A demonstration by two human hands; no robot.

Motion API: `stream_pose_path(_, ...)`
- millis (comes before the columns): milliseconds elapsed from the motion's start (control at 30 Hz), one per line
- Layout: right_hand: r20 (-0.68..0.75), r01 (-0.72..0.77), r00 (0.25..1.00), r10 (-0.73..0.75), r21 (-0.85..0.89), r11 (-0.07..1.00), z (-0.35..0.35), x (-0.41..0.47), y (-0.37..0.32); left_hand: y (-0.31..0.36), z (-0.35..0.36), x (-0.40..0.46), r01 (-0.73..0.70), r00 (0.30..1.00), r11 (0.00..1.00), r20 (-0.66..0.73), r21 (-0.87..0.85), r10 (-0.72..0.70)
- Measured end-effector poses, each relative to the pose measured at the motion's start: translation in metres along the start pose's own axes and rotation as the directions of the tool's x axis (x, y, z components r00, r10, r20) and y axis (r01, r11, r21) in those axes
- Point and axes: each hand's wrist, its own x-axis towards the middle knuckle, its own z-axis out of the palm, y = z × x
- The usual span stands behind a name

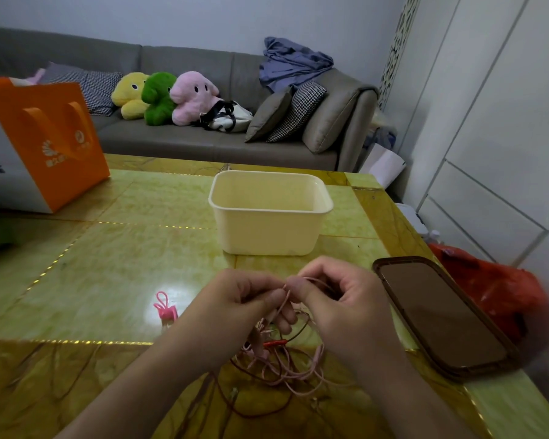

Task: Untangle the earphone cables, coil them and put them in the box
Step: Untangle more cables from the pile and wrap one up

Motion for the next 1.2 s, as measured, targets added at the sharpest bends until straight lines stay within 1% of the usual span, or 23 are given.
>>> stream_pose_path(100, -0.028, -0.020, 0.999, 0.022, 0.082, 0.996, 0.000, 0.001, 0.001, 0.004, 0.001, -0.002, 0.055, 0.996, 0.991, 0.073, -0.125, -0.046)
stream_pose_path(167, -0.005, -0.039, 0.999, 0.040, 0.117, 0.992, 0.002, 0.002, 0.003, 0.007, 0.002, -0.004, 0.109, 0.989, 0.971, 0.120, -0.212, -0.085)
stream_pose_path(233, 0.023, -0.059, 0.998, 0.056, 0.146, 0.988, 0.006, 0.004, 0.007, 0.008, 0.003, -0.005, 0.150, 0.984, 0.927, 0.140, -0.343, -0.107)
stream_pose_path(300, 0.069, -0.076, 0.996, 0.064, 0.187, 0.979, 0.010, 0.005, 0.011, 0.009, 0.004, -0.005, 0.141, 0.990, 0.861, 0.095, -0.489, -0.108)
stream_pose_path(367, 0.109, -0.072, 0.992, 0.056, 0.144, 0.987, 0.014, 0.004, 0.014, 0.010, 0.006, -0.005, 0.090, 0.994, 0.804, 0.003, -0.587, -0.109)
stream_pose_path(467, 0.153, -0.064, 0.986, 0.062, 0.009, 0.998, 0.018, 0.002, 0.016, 0.009, 0.009, -0.003, 0.012, 0.986, 0.771, -0.121, -0.637, -0.115)
stream_pose_path(600, 0.230, -0.044, 0.970, 0.073, -0.130, 0.991, 0.017, 0.000, 0.017, 0.009, 0.008, -0.002, -0.073, 0.967, 0.758, -0.232, -0.648, -0.105)
stream_pose_path(700, 0.283, -0.036, 0.955, 0.088, -0.185, 0.982, 0.016, -0.003, 0.015, 0.010, 0.004, -0.001, -0.137, 0.951, 0.764, -0.300, -0.630, -0.077)
stream_pose_path(767, 0.307, -0.003, 0.949, 0.066, -0.202, 0.979, 0.014, -0.005, 0.010, 0.010, 0.001, 0.000, -0.159, 0.943, 0.804, -0.329, -0.573, -0.048)
stream_pose_path(800, 0.310, 0.021, 0.950, 0.043, -0.201, 0.979, 0.012, -0.005, 0.008, 0.009, 0.000, 0.000, -0.161, 0.940, 0.847, -0.341, -0.507, -0.025)
stream_pose_path(867, 0.292, 0.050, 0.956, 0.002, -0.173, 0.984, 0.010, -0.006, 0.005, 0.006, -0.001, 0.001, -0.143, 0.935, 0.939, -0.354, -0.313, 0.024)
stream_pose_path(900, 0.272, 0.059, 0.962, -0.015, -0.157, 0.986, 0.009, -0.006, 0.005, 0.003, -0.001, 0.002, -0.128, 0.937, 0.969, -0.346, -0.211, 0.048)
stream_pose_path(967, 0.213, 0.072, 0.976, -0.041, -0.140, 0.987, 0.007, -0.006, 0.005, -0.001, 0.000, 0.002, -0.107, 0.953, 0.994, -0.284, 0.000, 0.103)
stream_pose_path(1033, 0.143, 0.086, 0.987, -0.067, -0.134, 0.987, 0.006, -0.004, 0.006, -0.004, 0.000, 0.002, -0.114, 0.971, 0.979, -0.190, 0.168, 0.146)
stream_pose_path(1067, 0.108, 0.090, 0.991, -0.076, -0.123, 0.988, 0.005, -0.002, 0.007, -0.004, -0.001, 0.001, -0.116, 0.978, 0.972, -0.149, 0.207, 0.148)
stream_pose_path(1100, 0.080, 0.089, 0.993, -0.081, -0.105, 0.990, 0.003, -0.001, 0.008, -0.003, -0.002, 0.000, -0.108, 0.984, 0.972, -0.117, 0.210, 0.135)
stream_pose_path(1200, 0.024, 0.066, 0.998, -0.064, -0.075, 0.995, -0.001, 0.001, 0.007, 0.001, -0.001, -0.001, -0.042, 0.998, 0.998, -0.045, 0.051, 0.045)
